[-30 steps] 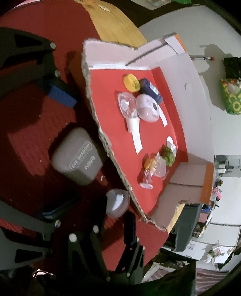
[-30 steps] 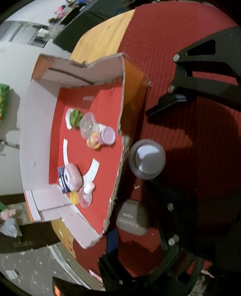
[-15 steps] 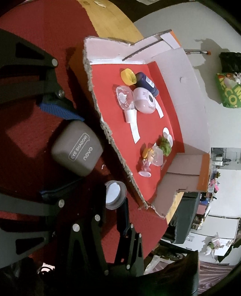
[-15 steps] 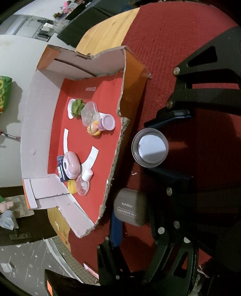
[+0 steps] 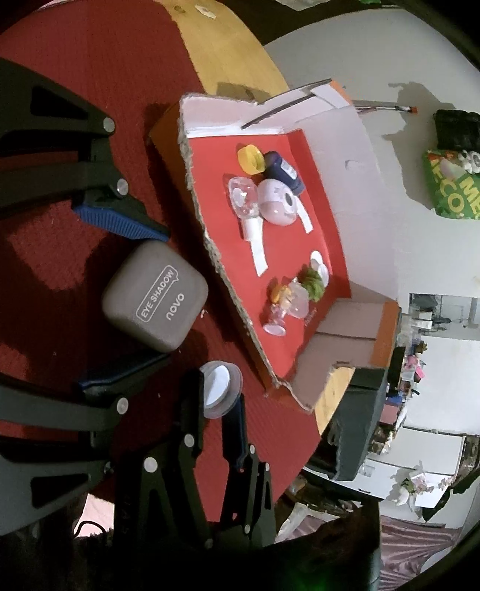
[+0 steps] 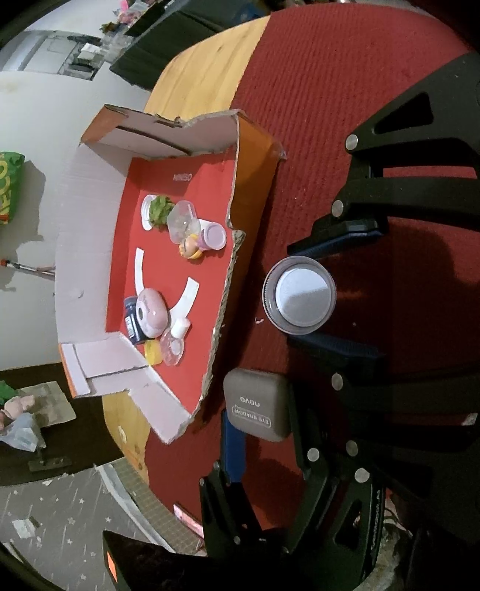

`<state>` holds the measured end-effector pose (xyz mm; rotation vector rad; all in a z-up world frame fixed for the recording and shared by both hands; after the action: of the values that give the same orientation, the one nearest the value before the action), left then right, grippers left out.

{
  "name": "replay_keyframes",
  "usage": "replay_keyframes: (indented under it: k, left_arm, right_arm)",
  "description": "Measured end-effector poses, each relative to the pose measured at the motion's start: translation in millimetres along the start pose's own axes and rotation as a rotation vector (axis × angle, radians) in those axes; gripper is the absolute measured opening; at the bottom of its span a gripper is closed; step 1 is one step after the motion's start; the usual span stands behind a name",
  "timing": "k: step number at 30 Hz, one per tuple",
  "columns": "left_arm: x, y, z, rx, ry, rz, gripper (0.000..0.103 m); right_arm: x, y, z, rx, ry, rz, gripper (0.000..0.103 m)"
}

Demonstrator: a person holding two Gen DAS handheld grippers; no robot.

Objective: Organize objects
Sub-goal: 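Carry the grey case and round lid into the box and lower them with both tools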

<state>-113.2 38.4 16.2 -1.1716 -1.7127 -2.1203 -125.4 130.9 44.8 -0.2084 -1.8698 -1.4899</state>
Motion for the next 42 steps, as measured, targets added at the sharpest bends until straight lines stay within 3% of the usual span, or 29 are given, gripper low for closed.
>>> replay_keyframes:
  k: [12, 21, 33, 42]
  left_arm:
    - [34.3, 28.3, -10.7, -0.002, 0.007, 0.075, 0.062]
    - [57.1, -4.7, -49.7, -0.037, 0.074, -0.070, 0.062]
    - [57.2, -48.0, -71.2, -0.083, 0.082, -0.268, 0.062]
    - [65.8, -58.5, -73.9, -0.041, 0.069, -0.256, 0.062]
  right_arm:
    - [34.4, 31.6, 2.8, 0.058, -0.005, 0.065, 0.039]
    - [62.3, 2.8, 12.0, 0.090, -0.011, -0.020, 0.039]
    - [73.1, -38.2, 16.6, 0.149, -0.053, -0.139, 0.039]
    - [72.7, -58.2, 28.5, 0.146, -0.089, -0.180, 0.039]
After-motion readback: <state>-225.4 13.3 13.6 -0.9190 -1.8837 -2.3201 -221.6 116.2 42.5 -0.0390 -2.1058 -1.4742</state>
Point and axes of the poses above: each gripper's, at about its wrist camera, not at the fingertips, and y roughly against the way its jaws point, z to its right, x to its top, the point moved 3 cm from there along -y, roughly the way its jaws point, and after that the axes turned 1 degree about -y, right-handed, at the moved point
